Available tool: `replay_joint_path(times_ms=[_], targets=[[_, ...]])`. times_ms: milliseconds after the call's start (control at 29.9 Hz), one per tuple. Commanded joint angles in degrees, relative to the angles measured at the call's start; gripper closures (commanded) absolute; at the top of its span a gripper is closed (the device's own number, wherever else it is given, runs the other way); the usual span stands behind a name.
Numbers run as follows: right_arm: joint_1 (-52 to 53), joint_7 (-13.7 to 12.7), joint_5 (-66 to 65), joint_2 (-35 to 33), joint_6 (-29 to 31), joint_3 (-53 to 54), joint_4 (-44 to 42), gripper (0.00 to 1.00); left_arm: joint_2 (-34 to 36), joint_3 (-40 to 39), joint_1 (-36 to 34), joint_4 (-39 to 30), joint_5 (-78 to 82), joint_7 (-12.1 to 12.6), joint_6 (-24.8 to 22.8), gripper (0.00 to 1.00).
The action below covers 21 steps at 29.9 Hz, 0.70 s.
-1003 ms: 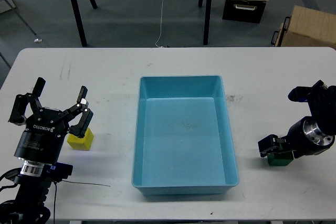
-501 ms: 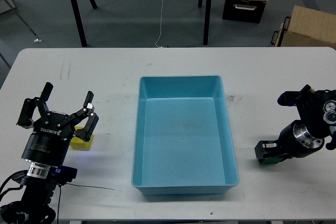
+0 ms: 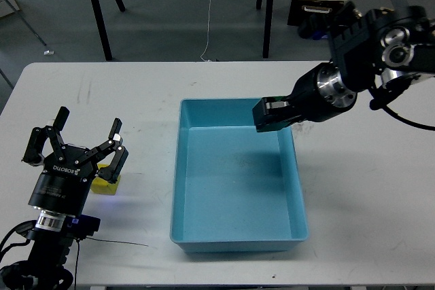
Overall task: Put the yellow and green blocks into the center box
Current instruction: 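Lift the green cube and carry it over the blue bin, then release the green cube into the bin and withdraw the right gripper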
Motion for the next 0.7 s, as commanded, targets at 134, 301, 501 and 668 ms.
replay_joint_path(times_ms=[134, 301, 501, 668], targets=[[-6.57, -0.01, -0.25, 17.02, -0.04, -7.91, -8.25, 0.87, 0.18, -0.01, 0.0, -0.01, 0.05, -0.1, 0.0, 0.0], [-7.46, -0.01, -0.96, 18.17, -2.24, -9.41, -9.57, 0.01, 0.0, 0.08, 0.0, 0.43, 0.14, -0.1, 0.0, 0.0], [-7.37, -0.01, -0.43, 17.73, -2.59, -8.71, -10.01, 0.0, -0.09, 0.17, -0.09, 0.78, 0.23, -0.01, 0.0, 0.0], [-7.19, -0.01, -0.16, 15.54, -2.51, -2.4, -15.1, 0.0, 0.0, 0.17, -0.09, 0.78, 0.23, 0.08, 0.0, 0.0]])
